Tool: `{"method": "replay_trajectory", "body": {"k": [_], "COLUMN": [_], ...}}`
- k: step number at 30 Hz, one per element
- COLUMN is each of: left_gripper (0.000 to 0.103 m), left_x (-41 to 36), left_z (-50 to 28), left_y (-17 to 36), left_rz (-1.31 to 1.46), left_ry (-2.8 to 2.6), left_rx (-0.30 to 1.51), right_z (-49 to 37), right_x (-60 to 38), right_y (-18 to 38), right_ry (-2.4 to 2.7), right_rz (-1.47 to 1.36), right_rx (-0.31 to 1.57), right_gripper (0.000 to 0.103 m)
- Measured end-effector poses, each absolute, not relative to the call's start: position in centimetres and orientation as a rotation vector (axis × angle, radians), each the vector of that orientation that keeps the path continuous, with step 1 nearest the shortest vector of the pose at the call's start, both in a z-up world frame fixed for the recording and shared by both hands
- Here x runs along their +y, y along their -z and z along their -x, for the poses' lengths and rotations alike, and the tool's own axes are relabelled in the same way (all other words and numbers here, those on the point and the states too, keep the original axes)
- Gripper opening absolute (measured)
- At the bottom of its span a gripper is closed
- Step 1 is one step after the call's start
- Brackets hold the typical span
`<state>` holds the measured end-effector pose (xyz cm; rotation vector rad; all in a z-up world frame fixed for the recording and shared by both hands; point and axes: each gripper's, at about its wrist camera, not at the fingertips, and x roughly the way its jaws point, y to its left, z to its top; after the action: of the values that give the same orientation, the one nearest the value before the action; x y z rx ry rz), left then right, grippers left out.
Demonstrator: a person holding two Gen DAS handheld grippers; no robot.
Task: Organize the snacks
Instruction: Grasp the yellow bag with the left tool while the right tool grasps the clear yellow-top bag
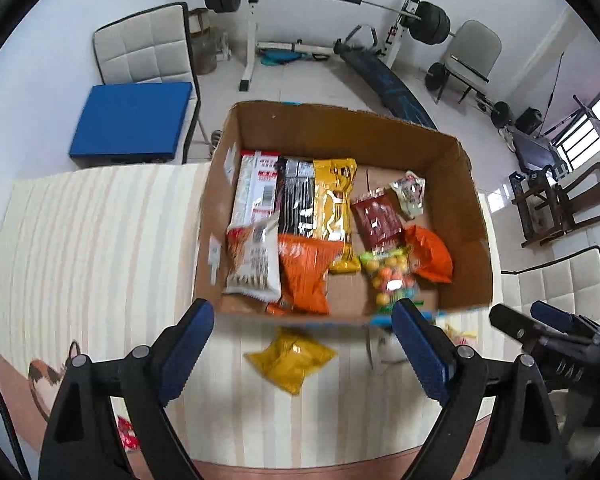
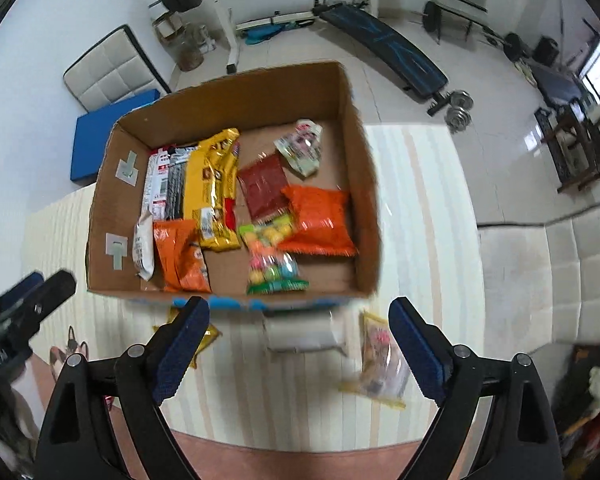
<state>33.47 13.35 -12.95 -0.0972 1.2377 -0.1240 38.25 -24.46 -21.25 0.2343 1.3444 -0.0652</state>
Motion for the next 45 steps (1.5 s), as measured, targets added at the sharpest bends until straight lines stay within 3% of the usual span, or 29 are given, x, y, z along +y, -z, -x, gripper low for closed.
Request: {"method": "replay_trajectory", "body": {"k": [11,23,26,27,29,31,45], "left_gripper": [0.091,0.091,0.082,0.075,0.064,0.062,0.058], "left_x": [12.7,7.4,6.5,6.5,6.4,6.5,11.1], "left_z": [-28.2,-31.2,-31.7,-31.8,-32.0,-32.2,-25.3], "left_y": [21.6,29.7,30.5,30.7,31.0,31.1,31.1], "left_rz": [0.092,-0.284,-0.34,-0.332,-0.322,-0.301,-0.026], "left_ry": [0.1,0.211,0.22,0.225,0.229,0.217,0.058], "left_rx": [1.414,1.5,1.49,1.499,1.518,1.527,1.662], "right_z": [-30.7,-30.1,-30.5,-30.6,-30.7,-30.8,-25.5], "right_x": [-32.8,-33.4,-33.3,-33.3,-33.2,-32.9,-28.2], "right_y": [31.8,39.3,40.1,40.3,40.5,40.9,42.2], "right_ry": [0.244,0.23,0.231,0.235,0.245,0.245,0.142], "right_rz": [-0.518,-0.561,-0.564,-0.561,-0.558,-0.562,-0.448], "right_rx": [1.531,1.632,1.636,1.632,1.626,1.64,1.736], "right_gripper": [0.094,0.094,0.093,0.089,0.069,0.049,0.041]}}
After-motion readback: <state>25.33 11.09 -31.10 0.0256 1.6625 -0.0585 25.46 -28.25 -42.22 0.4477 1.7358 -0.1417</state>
